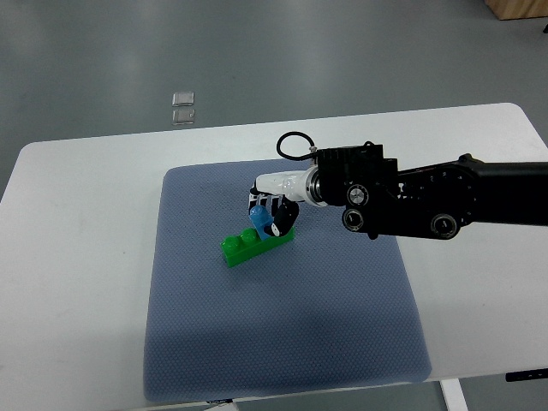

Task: Stack blue block on green block with right hand
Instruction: 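Press the blue block down onto the green brick with the right hand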

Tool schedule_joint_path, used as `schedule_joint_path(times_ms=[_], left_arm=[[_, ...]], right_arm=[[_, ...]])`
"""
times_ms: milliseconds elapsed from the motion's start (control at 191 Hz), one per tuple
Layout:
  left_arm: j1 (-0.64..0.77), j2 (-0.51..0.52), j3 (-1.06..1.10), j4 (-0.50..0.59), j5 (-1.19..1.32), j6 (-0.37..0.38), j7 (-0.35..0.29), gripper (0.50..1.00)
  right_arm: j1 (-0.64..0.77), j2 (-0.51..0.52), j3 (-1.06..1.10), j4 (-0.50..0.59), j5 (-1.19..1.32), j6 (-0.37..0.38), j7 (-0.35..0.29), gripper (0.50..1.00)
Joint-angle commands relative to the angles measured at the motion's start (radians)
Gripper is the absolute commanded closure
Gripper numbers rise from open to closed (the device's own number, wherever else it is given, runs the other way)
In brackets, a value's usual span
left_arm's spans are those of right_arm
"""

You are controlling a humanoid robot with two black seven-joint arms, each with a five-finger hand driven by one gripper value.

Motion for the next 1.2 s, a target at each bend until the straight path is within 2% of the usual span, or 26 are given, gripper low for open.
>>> schedule_joint_path(times_ms=[0,591,899,1197], left_arm=[[0.000,0.000,0.000,0.000,0.000,0.001,0.000,0.500],[0.000,0.000,-0.001,-0.008,0.000,0.000,0.000,0.500],[0.000,0.000,0.000,-0.009,0.000,0.000,0.000,0.500],[0.000,0.000,0.000,-0.009,0.000,0.000,0.000,0.500]], right_arm=[[-0.005,0.002,0.001,-0.004,0.000,-0.001,0.000,0.861],[-0.055,0.005,0.009,-0.014,-0.023,-0.058,0.026,0.861],[-0.081,0.002,0.013,-0.014,-0.040,-0.062,0.056,0.861],[-0.102,0.012,0.013,-0.029,-0.045,-0.110,0.071,0.861]])
